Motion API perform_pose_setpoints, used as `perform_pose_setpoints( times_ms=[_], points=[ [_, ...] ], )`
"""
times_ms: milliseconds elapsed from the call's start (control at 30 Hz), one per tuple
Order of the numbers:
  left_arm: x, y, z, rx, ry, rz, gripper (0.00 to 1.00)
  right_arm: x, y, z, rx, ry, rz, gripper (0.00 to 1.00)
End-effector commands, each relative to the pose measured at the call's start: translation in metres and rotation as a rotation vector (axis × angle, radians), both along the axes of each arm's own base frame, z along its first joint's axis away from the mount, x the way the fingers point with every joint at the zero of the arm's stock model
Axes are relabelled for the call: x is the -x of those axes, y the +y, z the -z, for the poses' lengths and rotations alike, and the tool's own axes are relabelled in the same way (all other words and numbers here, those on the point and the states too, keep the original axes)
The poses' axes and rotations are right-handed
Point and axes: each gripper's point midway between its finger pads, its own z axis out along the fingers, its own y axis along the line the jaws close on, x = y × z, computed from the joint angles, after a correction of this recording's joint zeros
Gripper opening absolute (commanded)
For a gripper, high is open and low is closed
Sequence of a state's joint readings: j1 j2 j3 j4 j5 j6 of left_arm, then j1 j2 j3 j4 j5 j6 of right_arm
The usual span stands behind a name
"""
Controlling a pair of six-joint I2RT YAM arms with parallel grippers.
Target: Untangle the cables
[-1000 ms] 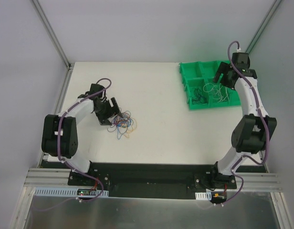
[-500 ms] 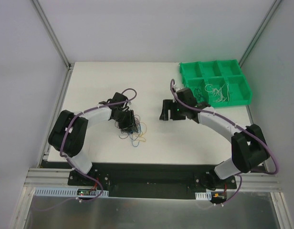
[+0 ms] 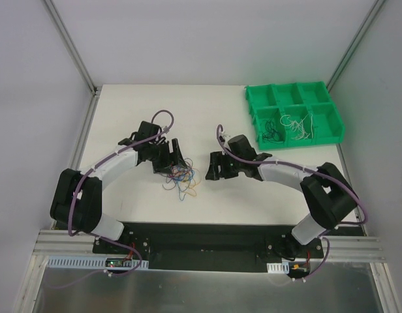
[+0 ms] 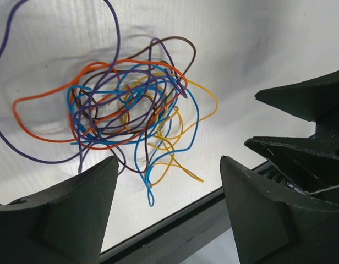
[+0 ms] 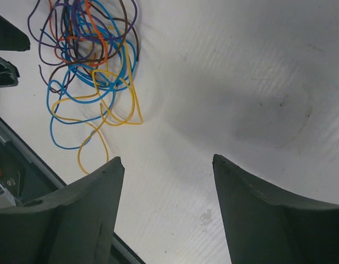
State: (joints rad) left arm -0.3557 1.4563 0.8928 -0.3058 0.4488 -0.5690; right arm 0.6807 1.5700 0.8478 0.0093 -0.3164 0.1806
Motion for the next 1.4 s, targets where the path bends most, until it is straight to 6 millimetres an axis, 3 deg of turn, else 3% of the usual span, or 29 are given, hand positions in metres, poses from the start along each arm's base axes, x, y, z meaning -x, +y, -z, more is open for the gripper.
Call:
perform_pose_setpoints(
  times_ms=[0, 133, 267, 433, 567, 867, 900, 1200, 1300, 1367],
  points=[
    [-0.01, 0.0, -0.002, -0.005, -0.001, 0.035, 0.73, -0.02, 0.035, -0.013, -0.095, -0.055, -0.031, 0.67],
    [-0.014, -0.001, 0.013, -0.027, 0.04, 0.032, 0.76, -0.023, 0.058, -0.006, -0.083, -0.061, -0.071, 0.64],
    [-0.014, 0.0, 0.025, -0.054, 0.068, 0.023, 0.71, -0.027, 0.068, 0.006, -0.06, -0.055, -0.075, 0.58],
    [-0.018, 0.009, 0.041, -0.12, 0.089, -0.017, 0.63, -0.037, 0.063, 0.017, -0.002, -0.077, -0.003, 0.33],
    [-0.022, 0.012, 0.052, -0.152, 0.118, -0.047, 0.6, -0.033, 0.047, -0.005, 0.002, -0.156, 0.025, 0.0],
    [-0.027, 0.033, 0.074, -0.27, 0.174, -0.122, 0.58, -0.002, -0.01, -0.13, -0.121, -0.417, 0.091, 0.01],
    [-0.027, 0.034, 0.075, -0.271, 0.181, -0.122, 0.57, 0.002, -0.022, -0.137, -0.096, -0.438, 0.105, 0.0],
    [-0.029, 0.051, 0.074, -0.272, 0.182, -0.157, 0.57, 0.005, -0.118, -0.268, -0.003, -0.796, 0.307, 0.0],
    [-0.028, 0.054, 0.07, -0.261, 0.178, -0.162, 0.57, 0.008, -0.137, -0.294, 0.015, -0.862, 0.342, 0.0],
    [-0.031, 0.053, 0.062, -0.253, 0.151, -0.164, 0.57, 0.008, -0.142, -0.301, 0.026, -0.881, 0.348, 0.01]
  ],
)
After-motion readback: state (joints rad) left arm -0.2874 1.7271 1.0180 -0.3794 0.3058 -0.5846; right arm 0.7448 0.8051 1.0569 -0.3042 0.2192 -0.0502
